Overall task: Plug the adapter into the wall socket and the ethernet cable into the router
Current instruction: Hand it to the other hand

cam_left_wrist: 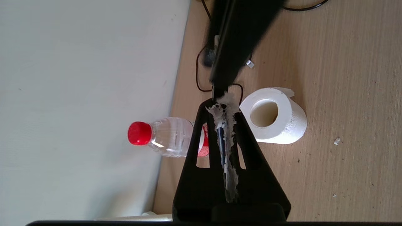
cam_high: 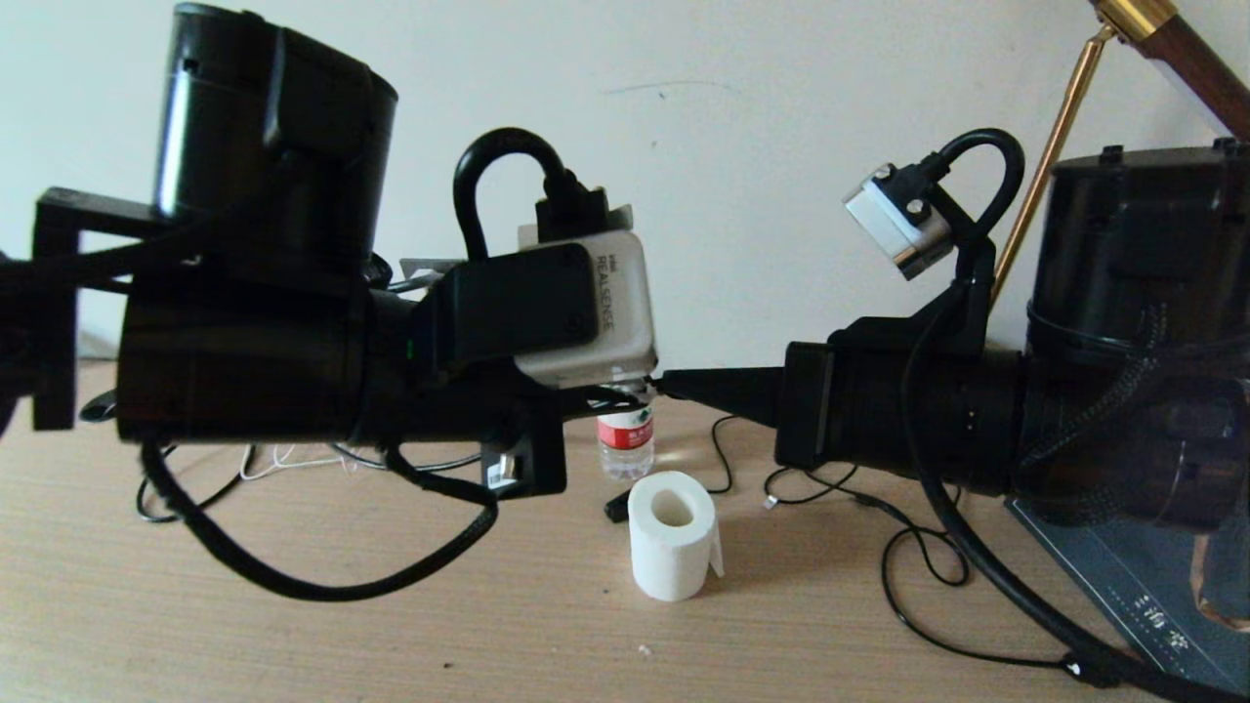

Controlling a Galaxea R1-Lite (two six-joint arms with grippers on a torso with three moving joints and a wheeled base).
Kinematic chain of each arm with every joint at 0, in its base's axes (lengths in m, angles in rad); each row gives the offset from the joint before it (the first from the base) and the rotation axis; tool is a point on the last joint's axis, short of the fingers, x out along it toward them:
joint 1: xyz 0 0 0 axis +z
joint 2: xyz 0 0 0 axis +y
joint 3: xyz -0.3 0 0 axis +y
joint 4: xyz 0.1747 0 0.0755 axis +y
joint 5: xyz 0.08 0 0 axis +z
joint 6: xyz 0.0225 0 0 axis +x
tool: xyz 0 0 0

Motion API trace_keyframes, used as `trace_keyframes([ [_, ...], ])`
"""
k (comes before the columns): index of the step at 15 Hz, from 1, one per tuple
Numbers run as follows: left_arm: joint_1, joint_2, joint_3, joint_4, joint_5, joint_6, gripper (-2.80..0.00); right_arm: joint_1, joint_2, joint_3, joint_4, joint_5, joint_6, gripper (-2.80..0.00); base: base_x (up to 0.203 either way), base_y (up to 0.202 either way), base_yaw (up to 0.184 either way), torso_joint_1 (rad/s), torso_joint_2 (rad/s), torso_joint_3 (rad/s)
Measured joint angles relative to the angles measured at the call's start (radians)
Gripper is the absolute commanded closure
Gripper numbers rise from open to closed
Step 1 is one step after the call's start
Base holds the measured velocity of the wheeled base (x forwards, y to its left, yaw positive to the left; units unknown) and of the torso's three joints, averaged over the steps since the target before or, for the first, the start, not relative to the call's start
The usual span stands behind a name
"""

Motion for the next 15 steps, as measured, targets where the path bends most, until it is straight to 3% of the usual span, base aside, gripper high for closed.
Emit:
trace_keyframes([
  [6, -0.008, 0.002, 0.011, -0.003, 0.0, -0.001, 0.0, -0.001, -0.001, 0.001, 0.002, 0.0, 0.0, 0.0, 0.0, 0.0, 0.0, 0.0, 0.0, 0.0],
  [7, -0.008, 0.002, 0.013, -0.002, 0.001, -0.001, -2.8, -0.001, -0.001, 0.002, 0.002, 0.0, 0.0, 0.0, 0.0, 0.0, 0.0, 0.0, 0.0, 0.0],
  [15, -0.007, -0.035, 0.083, -0.109, -0.004, -0.019, -2.8, 0.007, -0.012, 0.021, 0.017, -0.003, 0.045, 0.0, 0.0, 0.0, 0.0, 0.0, 0.0, 0.0],
])
